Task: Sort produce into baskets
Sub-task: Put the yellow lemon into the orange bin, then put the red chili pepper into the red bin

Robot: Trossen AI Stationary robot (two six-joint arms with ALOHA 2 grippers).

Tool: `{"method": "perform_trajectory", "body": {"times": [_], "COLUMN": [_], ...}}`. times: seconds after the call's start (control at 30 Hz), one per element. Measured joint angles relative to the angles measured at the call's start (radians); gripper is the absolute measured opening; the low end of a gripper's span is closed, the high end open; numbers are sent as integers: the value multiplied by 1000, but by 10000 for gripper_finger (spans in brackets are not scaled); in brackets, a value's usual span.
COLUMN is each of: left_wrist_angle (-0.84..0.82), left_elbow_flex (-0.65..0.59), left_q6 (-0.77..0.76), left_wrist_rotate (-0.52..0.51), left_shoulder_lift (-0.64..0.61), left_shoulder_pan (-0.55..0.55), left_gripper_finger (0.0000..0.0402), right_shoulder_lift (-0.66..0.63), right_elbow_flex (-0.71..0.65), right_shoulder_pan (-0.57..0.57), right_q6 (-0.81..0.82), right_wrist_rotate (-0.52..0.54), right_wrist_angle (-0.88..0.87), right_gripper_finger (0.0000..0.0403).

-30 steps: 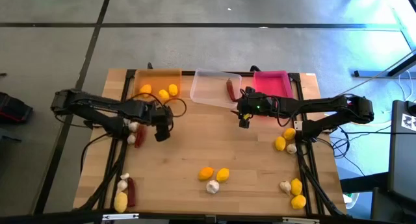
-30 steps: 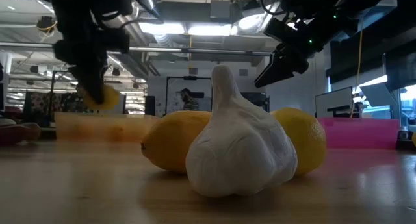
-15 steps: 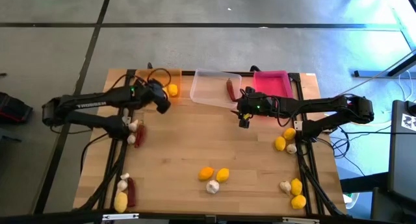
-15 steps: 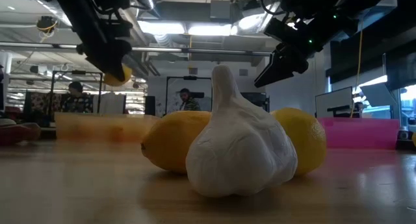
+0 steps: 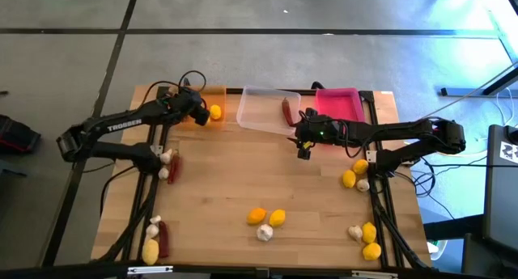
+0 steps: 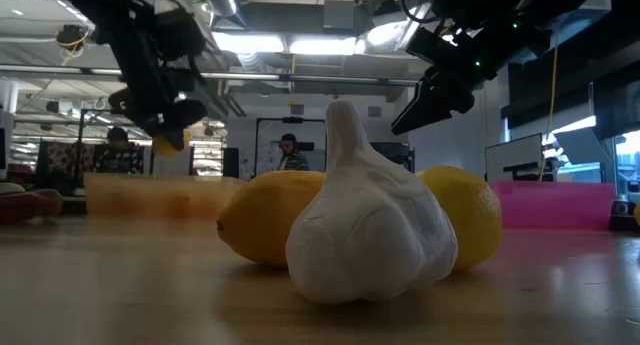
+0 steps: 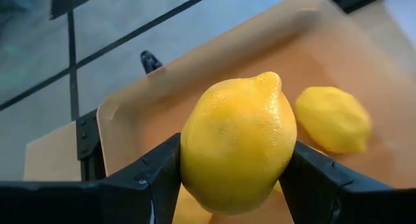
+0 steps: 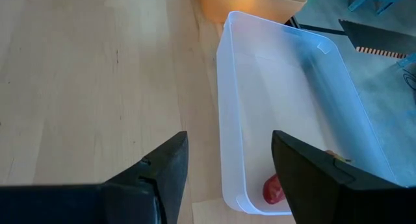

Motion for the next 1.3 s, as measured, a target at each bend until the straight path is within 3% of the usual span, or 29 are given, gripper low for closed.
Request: {"method": "perform_trajectory", "body": {"times": [0.6, 0.83, 1.13, 1.3], "left_wrist_angle": [40, 43, 60, 62], "left_elbow_flex": [-29, -29, -22, 10], "left_q6": [-8, -2, 5, 27], "left_wrist_rotate": [20, 98, 99, 105], "left_shoulder_lift": [142, 145, 145, 116], "left_shoulder_pan": [113, 129, 120, 54], "left_gripper_finger": [214, 252, 275, 276], "right_shoulder_lift": [0, 0, 0, 0], "right_elbow_flex": [0, 0, 0, 0], "right_shoulder_pan": [0, 0, 0, 0], "right_q6": [0, 0, 0, 0], "right_wrist_rotate": [0, 0, 0, 0], "right_wrist_angle": [0, 0, 0, 0], "right_gripper_finger": [215, 215, 215, 215]}}
